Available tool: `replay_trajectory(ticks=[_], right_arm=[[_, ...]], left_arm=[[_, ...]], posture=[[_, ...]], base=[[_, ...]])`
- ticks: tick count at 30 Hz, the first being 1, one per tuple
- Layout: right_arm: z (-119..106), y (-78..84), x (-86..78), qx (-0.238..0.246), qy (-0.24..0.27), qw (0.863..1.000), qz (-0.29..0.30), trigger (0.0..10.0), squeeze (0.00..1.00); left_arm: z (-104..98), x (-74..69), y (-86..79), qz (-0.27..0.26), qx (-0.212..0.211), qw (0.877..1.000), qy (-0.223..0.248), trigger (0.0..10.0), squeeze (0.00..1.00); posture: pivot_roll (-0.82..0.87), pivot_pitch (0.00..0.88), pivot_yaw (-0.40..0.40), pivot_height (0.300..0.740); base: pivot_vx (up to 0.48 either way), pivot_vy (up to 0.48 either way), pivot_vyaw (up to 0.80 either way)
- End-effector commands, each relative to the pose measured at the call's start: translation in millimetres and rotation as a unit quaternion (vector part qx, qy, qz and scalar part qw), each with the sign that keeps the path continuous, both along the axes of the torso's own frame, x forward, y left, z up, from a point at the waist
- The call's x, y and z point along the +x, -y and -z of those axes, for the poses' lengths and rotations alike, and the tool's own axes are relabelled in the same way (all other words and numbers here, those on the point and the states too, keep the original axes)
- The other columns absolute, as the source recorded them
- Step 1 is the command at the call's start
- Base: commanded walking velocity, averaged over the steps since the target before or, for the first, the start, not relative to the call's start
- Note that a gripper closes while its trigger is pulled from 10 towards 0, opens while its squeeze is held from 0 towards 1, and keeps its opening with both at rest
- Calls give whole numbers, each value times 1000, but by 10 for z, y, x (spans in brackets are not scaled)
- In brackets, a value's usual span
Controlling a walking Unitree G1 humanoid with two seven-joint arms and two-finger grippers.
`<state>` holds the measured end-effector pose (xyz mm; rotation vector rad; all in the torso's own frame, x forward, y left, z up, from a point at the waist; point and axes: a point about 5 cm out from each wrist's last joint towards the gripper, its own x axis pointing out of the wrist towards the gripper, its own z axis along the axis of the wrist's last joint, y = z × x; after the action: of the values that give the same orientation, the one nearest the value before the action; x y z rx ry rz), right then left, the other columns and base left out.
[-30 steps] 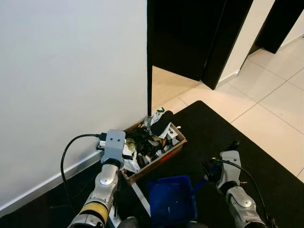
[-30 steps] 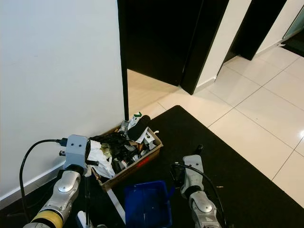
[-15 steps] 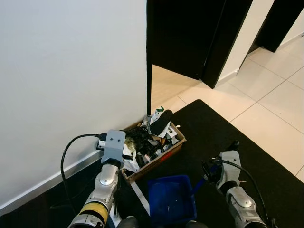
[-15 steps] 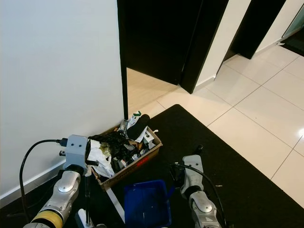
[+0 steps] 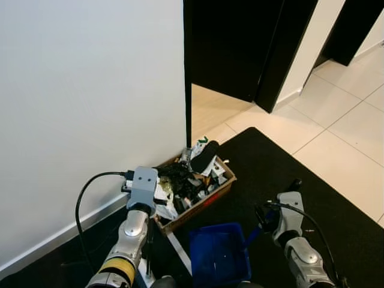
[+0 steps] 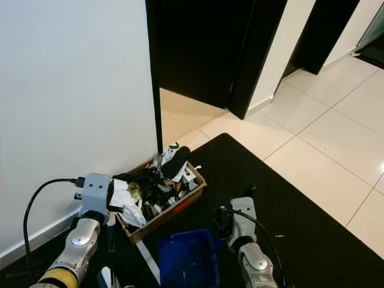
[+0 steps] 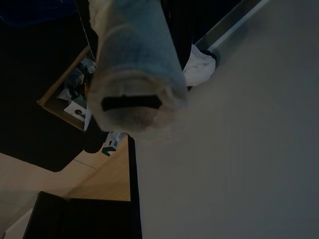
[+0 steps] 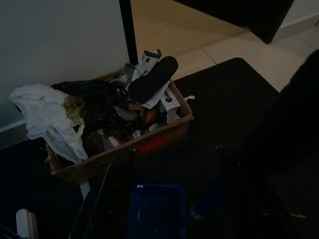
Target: Sweep floor
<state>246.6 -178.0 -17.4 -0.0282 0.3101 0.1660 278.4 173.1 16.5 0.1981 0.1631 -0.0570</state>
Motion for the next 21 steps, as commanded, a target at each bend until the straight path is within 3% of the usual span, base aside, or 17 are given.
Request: replay_trajectory(ticks=[1,21], right_arm=[[58,8,-68,5,-14,1000,2,10000,0],[75,21,-87,7,-19,1000,6,10000,0]], left_arm=[[354,-300,-129,-15,17,995,-98,10000,0],[357,-311,-118,-14,17,995,-96,10000,0]], posture=[[77,25,-15,740],[74,4,-23,740]], base=[[0,0,0],[0,0,0]])
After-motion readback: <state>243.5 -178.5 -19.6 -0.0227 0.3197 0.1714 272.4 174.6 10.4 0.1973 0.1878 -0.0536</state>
